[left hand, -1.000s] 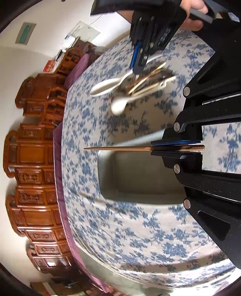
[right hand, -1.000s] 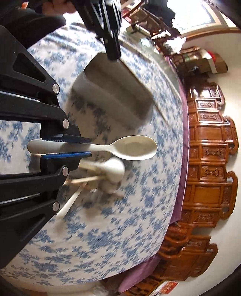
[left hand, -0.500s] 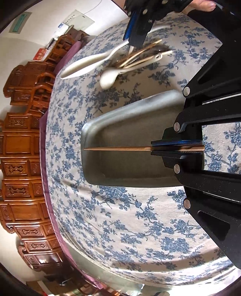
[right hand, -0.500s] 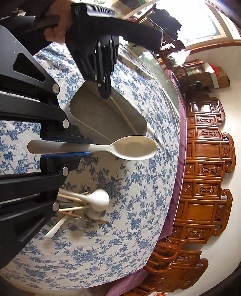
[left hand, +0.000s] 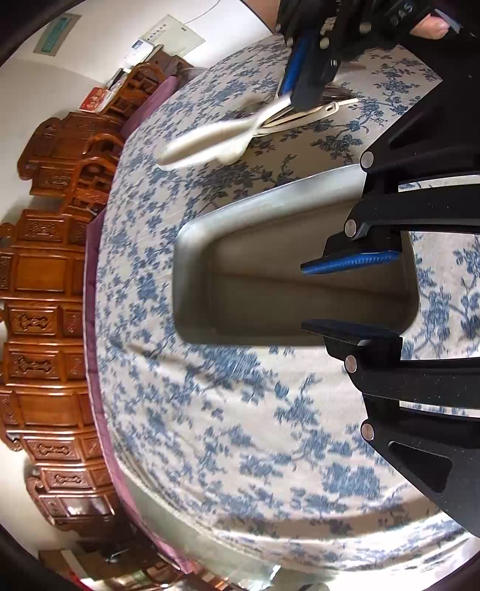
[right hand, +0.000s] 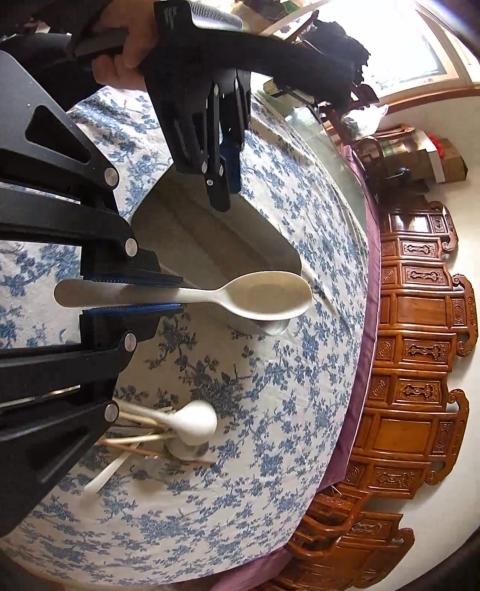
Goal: Organize utensils
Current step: 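Drop the chopstick into the grey tray with the left tool while the right lifts the spoon, then lower the white spoon into the grey tray and open the right tool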
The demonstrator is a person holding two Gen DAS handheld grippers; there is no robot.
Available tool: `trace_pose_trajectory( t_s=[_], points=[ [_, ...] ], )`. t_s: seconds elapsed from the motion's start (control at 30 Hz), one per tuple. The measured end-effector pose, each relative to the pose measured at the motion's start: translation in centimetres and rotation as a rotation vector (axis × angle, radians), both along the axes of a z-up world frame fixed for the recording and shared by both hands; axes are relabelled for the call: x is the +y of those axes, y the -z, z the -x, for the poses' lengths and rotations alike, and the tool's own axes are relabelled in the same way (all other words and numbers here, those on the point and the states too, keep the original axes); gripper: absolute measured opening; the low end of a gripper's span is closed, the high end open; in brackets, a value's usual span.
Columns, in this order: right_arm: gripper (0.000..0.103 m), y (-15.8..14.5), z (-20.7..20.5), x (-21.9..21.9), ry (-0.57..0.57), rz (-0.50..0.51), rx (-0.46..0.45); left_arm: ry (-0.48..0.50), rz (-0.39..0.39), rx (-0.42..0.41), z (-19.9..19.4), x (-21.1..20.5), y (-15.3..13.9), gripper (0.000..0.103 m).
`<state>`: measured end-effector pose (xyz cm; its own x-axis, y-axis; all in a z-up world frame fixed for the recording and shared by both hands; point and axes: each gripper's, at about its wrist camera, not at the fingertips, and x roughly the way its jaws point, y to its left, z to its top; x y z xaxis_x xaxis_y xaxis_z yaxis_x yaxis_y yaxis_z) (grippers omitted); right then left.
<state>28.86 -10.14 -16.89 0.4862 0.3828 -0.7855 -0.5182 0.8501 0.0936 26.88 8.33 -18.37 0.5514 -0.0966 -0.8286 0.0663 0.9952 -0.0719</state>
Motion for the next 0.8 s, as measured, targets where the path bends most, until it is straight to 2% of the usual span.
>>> trace_pose_trajectory(
  t_s=[0.27, 0.47, 0.8],
  points=[
    [0.011, 0.8, -1.3, 3.6, -0.018, -0.031, 0.030, -0.034, -0.017, -0.031, 0.8, 2.6, -1.4, 0.024],
    [0.011, 2.5, -3.1, 5.8, -0.011, -0.041, 0.086, -0.057, -0.020, -0.025, 1.3, 4.4, -1.3, 0.024],
    [0.011, 5.1, -5.2, 7.7, 0.010, -0.036, 0.146, -0.058, -0.025, -0.031, 2.4, 5.1, -2.1, 0.024]
  ],
)
